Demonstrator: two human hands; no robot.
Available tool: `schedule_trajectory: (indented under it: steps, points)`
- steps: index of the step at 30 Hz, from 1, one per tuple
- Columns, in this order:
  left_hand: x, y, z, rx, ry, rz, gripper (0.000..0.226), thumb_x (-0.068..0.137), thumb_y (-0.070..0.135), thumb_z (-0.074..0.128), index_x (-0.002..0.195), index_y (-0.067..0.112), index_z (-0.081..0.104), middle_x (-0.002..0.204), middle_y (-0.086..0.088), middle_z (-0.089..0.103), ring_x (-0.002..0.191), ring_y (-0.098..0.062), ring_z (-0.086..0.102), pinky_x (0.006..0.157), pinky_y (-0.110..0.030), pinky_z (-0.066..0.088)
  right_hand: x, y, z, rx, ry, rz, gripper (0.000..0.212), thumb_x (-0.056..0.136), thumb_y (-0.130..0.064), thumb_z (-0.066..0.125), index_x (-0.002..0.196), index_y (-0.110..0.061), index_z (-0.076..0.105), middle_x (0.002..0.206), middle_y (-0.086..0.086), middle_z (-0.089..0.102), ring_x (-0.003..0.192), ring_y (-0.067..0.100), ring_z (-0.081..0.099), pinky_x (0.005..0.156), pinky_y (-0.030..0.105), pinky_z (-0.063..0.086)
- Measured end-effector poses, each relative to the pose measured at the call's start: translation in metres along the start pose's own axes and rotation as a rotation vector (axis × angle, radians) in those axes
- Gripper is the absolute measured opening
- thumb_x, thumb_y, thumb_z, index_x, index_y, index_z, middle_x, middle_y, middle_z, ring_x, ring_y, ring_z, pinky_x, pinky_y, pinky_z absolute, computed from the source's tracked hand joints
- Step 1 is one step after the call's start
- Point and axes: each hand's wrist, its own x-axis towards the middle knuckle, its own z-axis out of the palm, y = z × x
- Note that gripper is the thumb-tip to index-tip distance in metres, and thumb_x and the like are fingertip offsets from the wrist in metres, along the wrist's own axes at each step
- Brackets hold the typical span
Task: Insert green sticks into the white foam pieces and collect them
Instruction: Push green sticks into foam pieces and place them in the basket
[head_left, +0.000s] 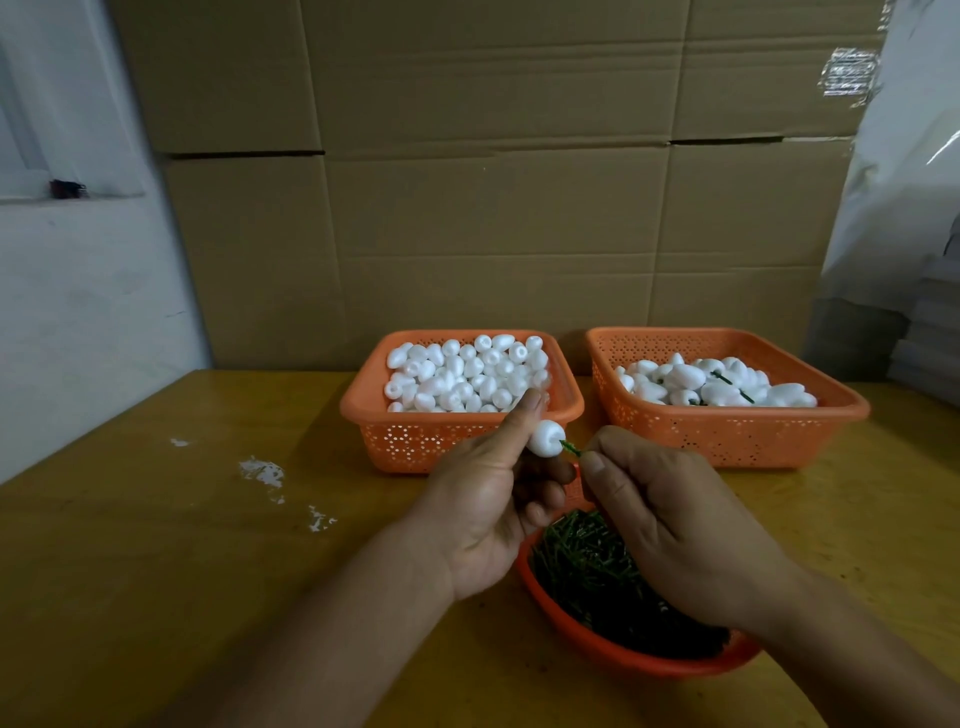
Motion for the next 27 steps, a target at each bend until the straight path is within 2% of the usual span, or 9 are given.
schedule_trajectory:
  steps: [4, 8, 13, 18, 21, 24, 27]
  points:
    - [-0.001, -0.002, 0.000, 0.027, 0.007, 0.017, 0.047, 0.068, 0.056, 0.074, 0.087, 0.012, 0.068, 0.063, -0.005, 0.065, 0.046, -0.009, 0.056, 0.037, -0.017, 0.039, 0.000, -0.001, 0.001, -0.021, 0.005, 0.009, 0.028, 0.104, -0.039, 0.039, 0.078, -0.045, 0.045, 0.060, -0.013, 0.050, 0.051, 0.015, 0.049, 0.045, 0.040, 0.039]
    - [-0.002, -0.005, 0.001, 0.075, -0.002, 0.055, 0.045, 0.073, 0.055, 0.072, 0.085, 0.012, 0.068, 0.064, -0.004, 0.065, 0.047, -0.010, 0.056, 0.038, -0.018, 0.039, -0.001, 0.001, 0.003, -0.028, 0.019, 0.044, 0.026, 0.102, -0.038, 0.042, 0.079, -0.033, 0.053, 0.059, -0.013, 0.052, 0.051, 0.013, 0.051, 0.045, 0.032, 0.036]
    - [-0.002, -0.006, 0.001, 0.142, 0.013, 0.124, 0.045, 0.076, 0.054, 0.071, 0.090, 0.012, 0.065, 0.064, -0.003, 0.064, 0.047, -0.011, 0.054, 0.039, -0.019, 0.037, -0.001, 0.001, 0.006, -0.021, 0.032, 0.061, 0.024, 0.099, -0.035, 0.046, 0.079, -0.027, 0.056, 0.057, -0.010, 0.052, 0.050, 0.014, 0.051, 0.045, 0.034, 0.037]
    - [-0.001, -0.010, 0.001, 0.228, 0.020, 0.242, 0.040, 0.072, 0.056, 0.071, 0.078, 0.017, 0.067, 0.061, -0.002, 0.061, 0.046, -0.012, 0.051, 0.039, -0.021, 0.035, -0.001, 0.004, 0.009, -0.022, 0.063, 0.058, 0.023, 0.102, -0.025, 0.055, 0.080, -0.027, 0.063, 0.057, -0.017, 0.053, 0.049, 0.006, 0.053, 0.046, 0.018, 0.031]
    - [-0.001, -0.008, 0.000, 0.259, 0.036, 0.292, 0.048, 0.069, 0.057, 0.071, 0.088, 0.013, 0.066, 0.064, -0.005, 0.062, 0.046, -0.012, 0.050, 0.039, -0.021, 0.035, -0.001, 0.003, 0.011, -0.026, 0.121, 0.069, 0.019, 0.099, -0.024, 0.061, 0.082, -0.026, 0.070, 0.055, -0.021, 0.052, 0.051, 0.003, 0.054, 0.047, 0.014, 0.034]
    - [-0.001, -0.008, 0.000, 0.272, 0.037, 0.349, 0.046, 0.073, 0.052, 0.072, 0.092, 0.011, 0.065, 0.065, -0.006, 0.062, 0.047, -0.013, 0.051, 0.040, -0.022, 0.036, -0.002, 0.001, 0.013, 0.007, 0.220, 0.115, 0.011, 0.094, -0.020, 0.068, 0.092, -0.025, 0.077, 0.064, -0.020, 0.062, 0.059, 0.003, 0.060, 0.050, 0.011, 0.039]
    - [0.000, -0.009, 0.000, 0.273, 0.036, 0.406, 0.043, 0.075, 0.048, 0.073, 0.094, 0.010, 0.066, 0.064, -0.006, 0.063, 0.048, -0.014, 0.052, 0.040, -0.022, 0.038, -0.002, -0.001, 0.015, 0.106, 0.286, 0.193, 0.010, 0.089, -0.019, 0.074, 0.092, -0.027, 0.077, 0.071, -0.016, 0.070, 0.064, 0.004, 0.067, 0.053, 0.021, 0.051]
